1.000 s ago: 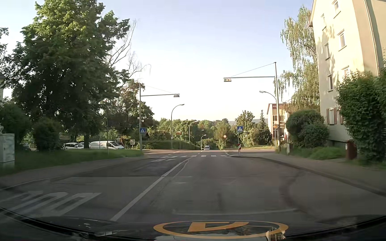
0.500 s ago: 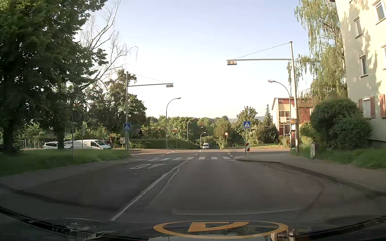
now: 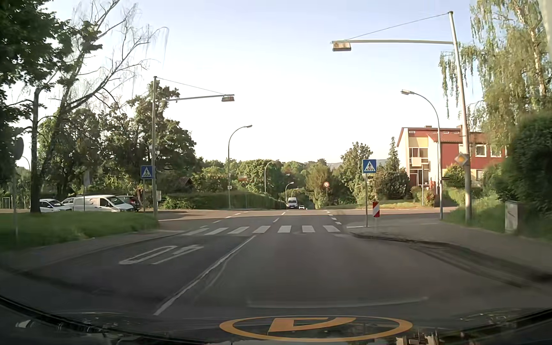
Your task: Follow the waypoints while adhering to traffic rules and regulations
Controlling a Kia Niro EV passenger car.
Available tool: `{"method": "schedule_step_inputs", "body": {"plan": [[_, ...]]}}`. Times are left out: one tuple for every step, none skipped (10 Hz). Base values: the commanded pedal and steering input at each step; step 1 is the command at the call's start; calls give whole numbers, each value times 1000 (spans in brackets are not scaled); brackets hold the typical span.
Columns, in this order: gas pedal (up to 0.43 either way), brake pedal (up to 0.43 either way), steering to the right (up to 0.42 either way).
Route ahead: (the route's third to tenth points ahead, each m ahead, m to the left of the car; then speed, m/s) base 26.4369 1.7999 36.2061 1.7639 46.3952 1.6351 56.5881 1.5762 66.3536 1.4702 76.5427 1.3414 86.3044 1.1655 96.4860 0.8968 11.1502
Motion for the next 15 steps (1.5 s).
{"method": "schedule_step_inputs", "body": {"plan": [[98,0,0],[98,0,0],[98,0,0],[98,0,0],[98,0,0],[98,0,0],[98,0,0],[98,0,1],[98,0,0],[98,0,1],[98,0,2],[98,0,2],[98,0,2],[98,0,2],[98,0,2]]}}
